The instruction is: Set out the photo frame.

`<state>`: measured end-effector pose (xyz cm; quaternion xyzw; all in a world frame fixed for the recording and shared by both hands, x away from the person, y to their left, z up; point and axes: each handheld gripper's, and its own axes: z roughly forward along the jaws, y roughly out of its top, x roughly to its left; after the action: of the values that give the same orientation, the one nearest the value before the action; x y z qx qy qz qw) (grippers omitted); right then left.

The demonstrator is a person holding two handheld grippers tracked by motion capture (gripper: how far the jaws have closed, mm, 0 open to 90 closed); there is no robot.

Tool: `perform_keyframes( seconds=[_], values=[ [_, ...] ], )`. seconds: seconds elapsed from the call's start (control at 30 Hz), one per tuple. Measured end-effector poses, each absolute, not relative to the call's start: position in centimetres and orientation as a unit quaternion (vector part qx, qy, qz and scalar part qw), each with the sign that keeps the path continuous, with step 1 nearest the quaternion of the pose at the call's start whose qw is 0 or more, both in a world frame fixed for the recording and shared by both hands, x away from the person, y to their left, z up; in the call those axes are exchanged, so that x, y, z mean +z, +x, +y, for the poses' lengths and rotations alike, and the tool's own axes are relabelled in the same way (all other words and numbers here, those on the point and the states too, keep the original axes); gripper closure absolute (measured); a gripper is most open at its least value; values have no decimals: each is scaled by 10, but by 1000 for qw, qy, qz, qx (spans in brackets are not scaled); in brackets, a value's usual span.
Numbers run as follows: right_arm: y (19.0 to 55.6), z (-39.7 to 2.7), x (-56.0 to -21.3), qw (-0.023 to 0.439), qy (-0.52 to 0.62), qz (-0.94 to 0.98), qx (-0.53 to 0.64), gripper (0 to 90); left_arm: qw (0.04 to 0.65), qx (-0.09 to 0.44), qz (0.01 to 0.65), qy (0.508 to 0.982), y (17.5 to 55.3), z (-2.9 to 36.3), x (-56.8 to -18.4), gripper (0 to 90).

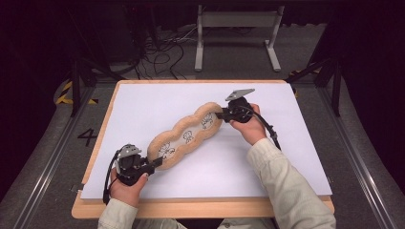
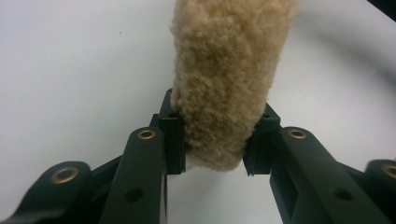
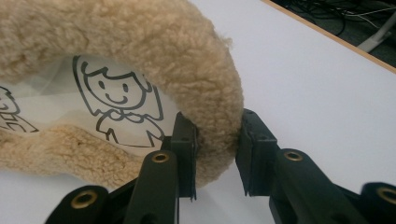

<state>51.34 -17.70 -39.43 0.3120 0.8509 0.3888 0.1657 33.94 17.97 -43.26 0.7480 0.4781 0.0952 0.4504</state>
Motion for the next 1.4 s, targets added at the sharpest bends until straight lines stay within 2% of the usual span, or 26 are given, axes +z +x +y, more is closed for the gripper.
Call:
perform_keyframes(
  seconds=[0.5,0.9,1.4],
  values=[
    [460,-220,-368,197,331,829,406,688,472,116,467,739,362,175,-417,660],
    [425,-234,-360,225,337,822,401,672,492,123,435,744,382,172,-408,600],
    [392,-248,-373,240,359,801,415,666,490,112,412,760,404,161,-419,538]
  ],
)
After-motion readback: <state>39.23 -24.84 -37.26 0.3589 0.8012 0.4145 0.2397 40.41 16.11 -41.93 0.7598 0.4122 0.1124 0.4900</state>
